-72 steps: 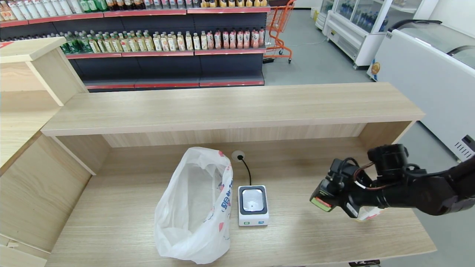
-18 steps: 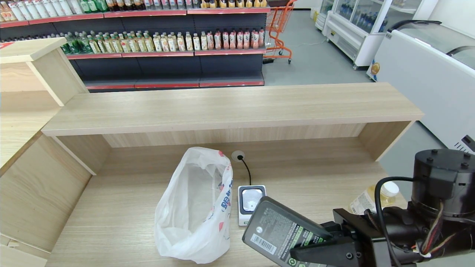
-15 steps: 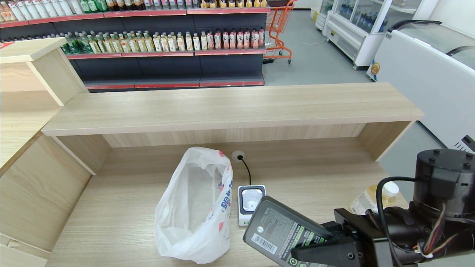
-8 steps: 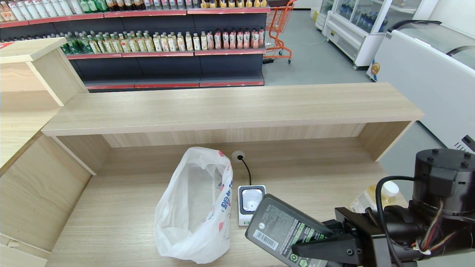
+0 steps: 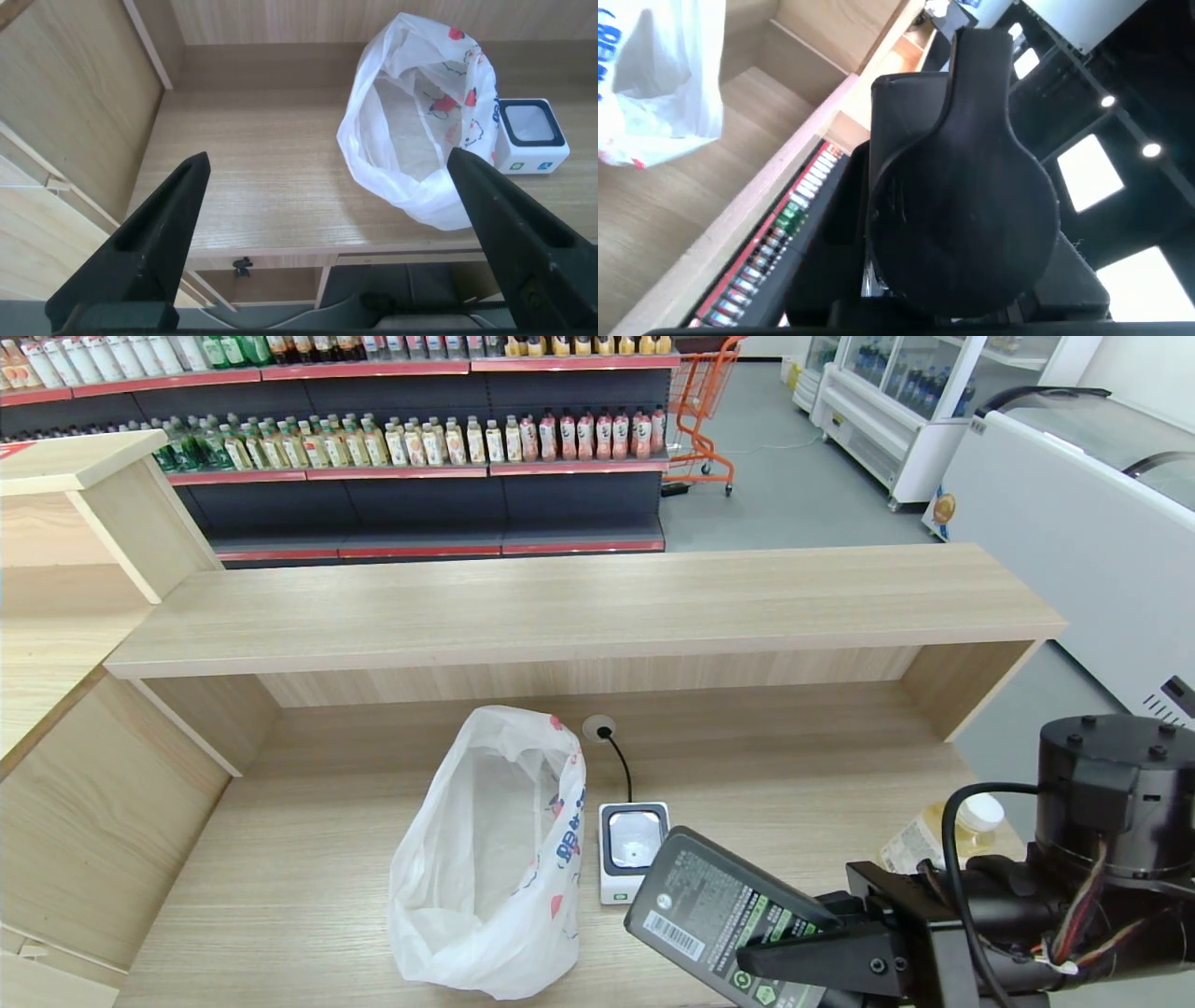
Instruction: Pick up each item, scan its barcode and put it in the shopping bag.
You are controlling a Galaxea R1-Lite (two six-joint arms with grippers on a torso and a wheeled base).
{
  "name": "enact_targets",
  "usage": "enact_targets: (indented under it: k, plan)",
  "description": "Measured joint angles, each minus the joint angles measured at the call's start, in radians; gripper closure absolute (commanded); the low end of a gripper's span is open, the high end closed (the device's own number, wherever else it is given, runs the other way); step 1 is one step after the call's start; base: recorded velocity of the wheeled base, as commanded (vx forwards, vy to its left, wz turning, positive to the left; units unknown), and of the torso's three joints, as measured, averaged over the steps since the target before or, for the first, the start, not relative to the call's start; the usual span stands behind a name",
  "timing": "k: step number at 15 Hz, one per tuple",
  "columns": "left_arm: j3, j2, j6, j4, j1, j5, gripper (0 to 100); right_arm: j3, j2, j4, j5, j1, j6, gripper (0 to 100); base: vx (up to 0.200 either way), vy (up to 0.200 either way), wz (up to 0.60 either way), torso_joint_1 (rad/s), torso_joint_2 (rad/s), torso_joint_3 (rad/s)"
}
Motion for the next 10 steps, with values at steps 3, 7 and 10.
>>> enact_targets:
  k: [3, 7, 10]
  plan:
    - [0.000, 0.000, 0.000, 0.000, 0.000, 0.000, 0, 0.016, 0.000, 0.022, -0.002, -0.046, 0.328, 100, 0.000, 0.000, 0.00, 0.000, 0.00, 0.000]
    - [0.000, 0.000, 0.000, 0.000, 0.000, 0.000, 0, 0.039, -0.098, 0.031, -0.003, -0.229, 0.889, 100, 0.000, 0.000, 0.00, 0.000, 0.00, 0.000]
    - [0.000, 0.000, 0.000, 0.000, 0.000, 0.000, 0, 0.034, -0.220, 0.098, -0.056, -0.373, 1.493, 100, 0.000, 0.000, 0.00, 0.000, 0.00, 0.000]
